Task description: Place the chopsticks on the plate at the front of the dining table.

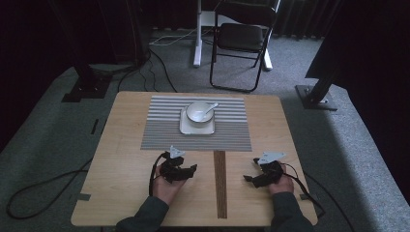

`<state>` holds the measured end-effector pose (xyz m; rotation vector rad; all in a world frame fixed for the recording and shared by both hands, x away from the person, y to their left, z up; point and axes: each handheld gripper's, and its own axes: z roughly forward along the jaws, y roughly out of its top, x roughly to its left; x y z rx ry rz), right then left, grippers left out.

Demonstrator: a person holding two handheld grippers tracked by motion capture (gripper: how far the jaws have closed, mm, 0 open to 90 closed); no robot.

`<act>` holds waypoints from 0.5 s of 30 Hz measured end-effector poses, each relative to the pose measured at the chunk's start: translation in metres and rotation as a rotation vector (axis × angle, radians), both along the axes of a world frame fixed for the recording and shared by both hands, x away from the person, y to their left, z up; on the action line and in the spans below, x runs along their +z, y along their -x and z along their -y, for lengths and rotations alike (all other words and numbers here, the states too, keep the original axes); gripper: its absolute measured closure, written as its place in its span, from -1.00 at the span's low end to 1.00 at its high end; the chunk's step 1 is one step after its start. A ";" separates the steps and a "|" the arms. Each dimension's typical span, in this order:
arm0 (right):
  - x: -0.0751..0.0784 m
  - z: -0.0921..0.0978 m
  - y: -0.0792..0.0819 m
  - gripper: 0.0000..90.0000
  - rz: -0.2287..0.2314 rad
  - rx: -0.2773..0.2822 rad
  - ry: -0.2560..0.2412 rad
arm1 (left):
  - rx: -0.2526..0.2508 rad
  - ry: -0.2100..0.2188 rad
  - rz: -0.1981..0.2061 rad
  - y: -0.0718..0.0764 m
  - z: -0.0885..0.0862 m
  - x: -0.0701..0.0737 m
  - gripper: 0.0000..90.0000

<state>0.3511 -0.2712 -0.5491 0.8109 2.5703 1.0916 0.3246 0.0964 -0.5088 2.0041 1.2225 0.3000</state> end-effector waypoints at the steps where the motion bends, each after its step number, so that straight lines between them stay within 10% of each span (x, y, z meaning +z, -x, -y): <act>1: 0.000 0.000 0.000 -0.74 0.000 0.000 0.000 | -0.002 -0.001 -0.001 0.000 0.000 0.000 -0.18; 15: 0.000 0.000 0.000 -0.74 0.001 0.001 0.001 | 0.007 -0.001 -0.012 0.003 0.008 0.001 -0.14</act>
